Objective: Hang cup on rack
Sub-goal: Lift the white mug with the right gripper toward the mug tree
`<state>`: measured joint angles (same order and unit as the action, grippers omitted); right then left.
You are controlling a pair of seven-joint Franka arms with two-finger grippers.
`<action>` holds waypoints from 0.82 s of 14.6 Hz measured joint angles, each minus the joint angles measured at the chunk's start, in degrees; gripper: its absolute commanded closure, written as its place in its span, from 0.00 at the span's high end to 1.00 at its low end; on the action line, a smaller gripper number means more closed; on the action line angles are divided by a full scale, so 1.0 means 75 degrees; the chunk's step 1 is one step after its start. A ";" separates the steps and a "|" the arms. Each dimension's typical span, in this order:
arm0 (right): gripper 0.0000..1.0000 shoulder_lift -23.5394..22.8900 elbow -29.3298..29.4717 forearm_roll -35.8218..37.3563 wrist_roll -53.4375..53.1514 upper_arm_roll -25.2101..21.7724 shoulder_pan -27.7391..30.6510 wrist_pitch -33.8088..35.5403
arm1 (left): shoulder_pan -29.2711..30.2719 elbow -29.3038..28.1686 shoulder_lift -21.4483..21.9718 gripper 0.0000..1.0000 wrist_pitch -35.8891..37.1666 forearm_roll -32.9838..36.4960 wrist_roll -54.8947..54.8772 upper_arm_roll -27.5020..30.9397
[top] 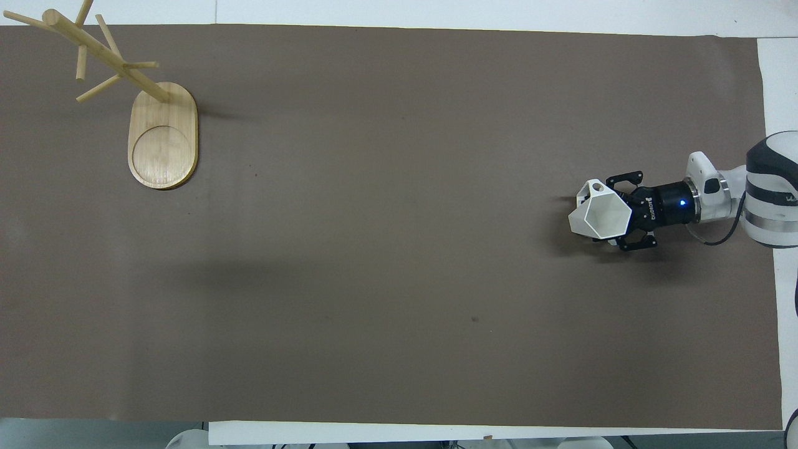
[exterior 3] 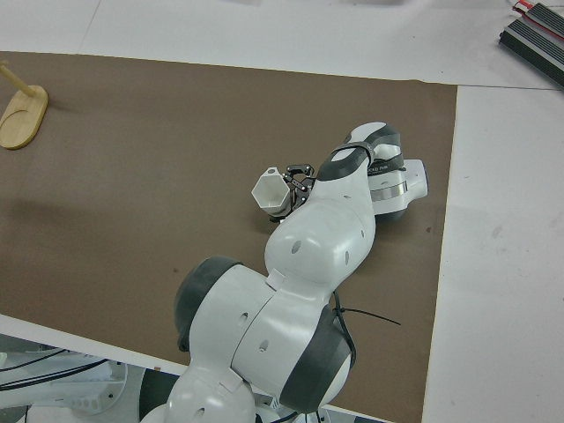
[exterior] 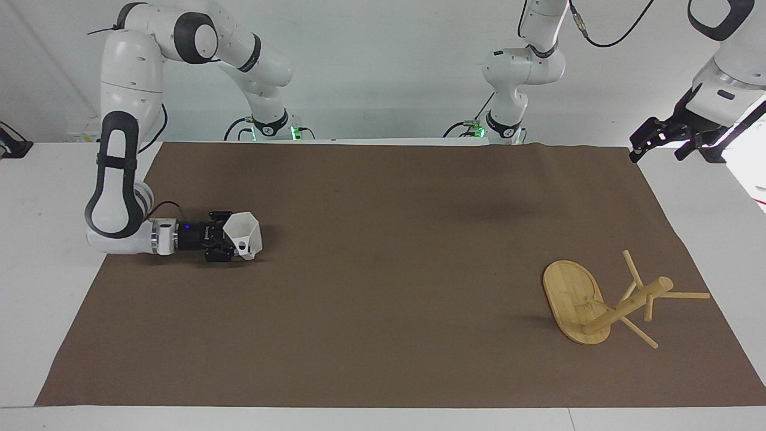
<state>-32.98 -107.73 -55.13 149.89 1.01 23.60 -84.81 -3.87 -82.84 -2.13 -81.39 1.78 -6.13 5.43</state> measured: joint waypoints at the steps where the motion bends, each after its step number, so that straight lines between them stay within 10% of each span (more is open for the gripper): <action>1: 0.20 0.0000 -0.0016 -0.0083 0.0003 0.0003 -0.0025 -0.0003 | 0.0000 0.0000 0.0000 1.00 0.0000 0.0000 0.0000 0.0000; 7: 0.20 0.0527 -0.0023 -0.1544 -0.1205 0.0029 -0.1152 -0.0075 | -0.0112 0.0000 -0.0001 1.00 -0.0500 -0.0003 -0.0005 -0.0100; 12: 0.20 0.1241 -0.0016 -0.3502 -0.3093 0.0077 -0.3297 -0.2126 | -0.0612 -0.0059 0.0002 1.00 -0.0644 -0.0153 0.1127 -0.0172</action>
<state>-23.67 -107.85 -81.40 126.69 1.59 -1.13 -100.75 -8.46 -83.28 -2.12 -86.22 0.63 2.32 4.14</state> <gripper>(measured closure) 0.216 0.000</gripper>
